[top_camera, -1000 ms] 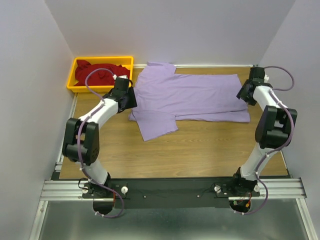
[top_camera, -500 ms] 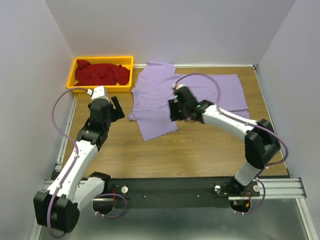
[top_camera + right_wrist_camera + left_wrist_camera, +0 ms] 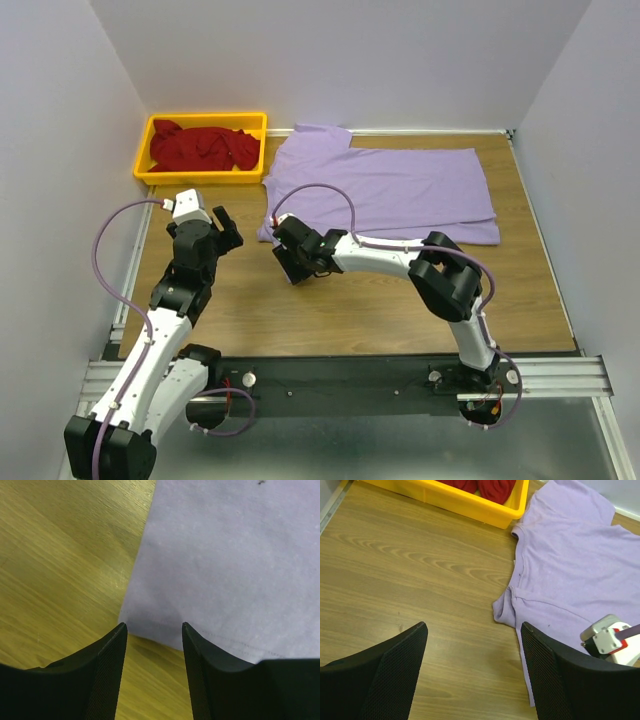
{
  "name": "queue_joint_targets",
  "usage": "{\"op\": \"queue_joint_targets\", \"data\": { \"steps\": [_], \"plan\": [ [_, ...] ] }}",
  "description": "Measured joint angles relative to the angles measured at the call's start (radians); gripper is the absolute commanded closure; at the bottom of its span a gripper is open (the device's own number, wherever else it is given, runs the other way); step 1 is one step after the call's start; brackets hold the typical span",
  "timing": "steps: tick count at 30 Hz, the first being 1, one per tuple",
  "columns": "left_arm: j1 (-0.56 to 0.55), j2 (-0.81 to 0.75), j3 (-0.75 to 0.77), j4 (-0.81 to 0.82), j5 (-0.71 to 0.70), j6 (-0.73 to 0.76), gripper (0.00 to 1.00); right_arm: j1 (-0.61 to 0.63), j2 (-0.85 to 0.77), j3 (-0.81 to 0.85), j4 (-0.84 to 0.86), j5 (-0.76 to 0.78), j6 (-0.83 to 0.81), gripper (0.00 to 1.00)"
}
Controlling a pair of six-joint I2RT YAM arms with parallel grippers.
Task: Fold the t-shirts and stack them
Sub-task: Fold the tshirt
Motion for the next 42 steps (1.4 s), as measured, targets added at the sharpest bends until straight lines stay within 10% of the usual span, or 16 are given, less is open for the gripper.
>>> {"op": "queue_joint_targets", "data": {
  "steps": [8, 15, 42],
  "plan": [
    [0.000, 0.031, 0.000, 0.012, 0.000, 0.001, 0.18, 0.007, 0.036, 0.024, 0.002, -0.020, -0.026, 0.53],
    [0.000, 0.035, 0.000, 0.018, 0.000, 0.005, 0.18, 0.010, 0.039, 0.024, 0.011, -0.006, -0.037, 0.99],
    [0.000, 0.098, 0.000, 0.019, 0.001, 0.009, 0.19, -0.199, 0.266, 0.525, 0.027, 0.286, -0.412, 0.99]
  ]
}}
